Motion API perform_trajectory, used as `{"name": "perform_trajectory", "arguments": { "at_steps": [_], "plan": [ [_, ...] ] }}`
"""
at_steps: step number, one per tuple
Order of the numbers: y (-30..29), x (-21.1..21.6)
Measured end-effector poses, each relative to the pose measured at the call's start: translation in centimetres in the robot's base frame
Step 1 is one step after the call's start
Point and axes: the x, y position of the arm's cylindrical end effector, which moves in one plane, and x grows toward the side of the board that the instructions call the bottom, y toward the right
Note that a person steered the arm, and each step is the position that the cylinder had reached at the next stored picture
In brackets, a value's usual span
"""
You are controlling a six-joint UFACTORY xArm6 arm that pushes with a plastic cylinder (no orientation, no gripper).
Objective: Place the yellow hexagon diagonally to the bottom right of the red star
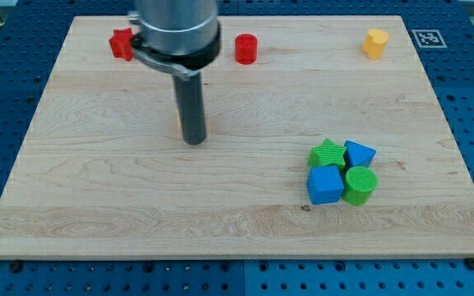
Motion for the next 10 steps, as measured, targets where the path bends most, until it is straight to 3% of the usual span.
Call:
{"name": "perform_trajectory", "arguments": {
  "at_steps": [2, 5, 6, 7, 8, 10],
  "plan": [
    [8.8, -3.6],
    [-4.5, -4.9],
    [-1.0, -4.8],
    [0.5, -1.5],
    [0.1, 1.4],
    [-3.9, 0.2]
  ]
}}
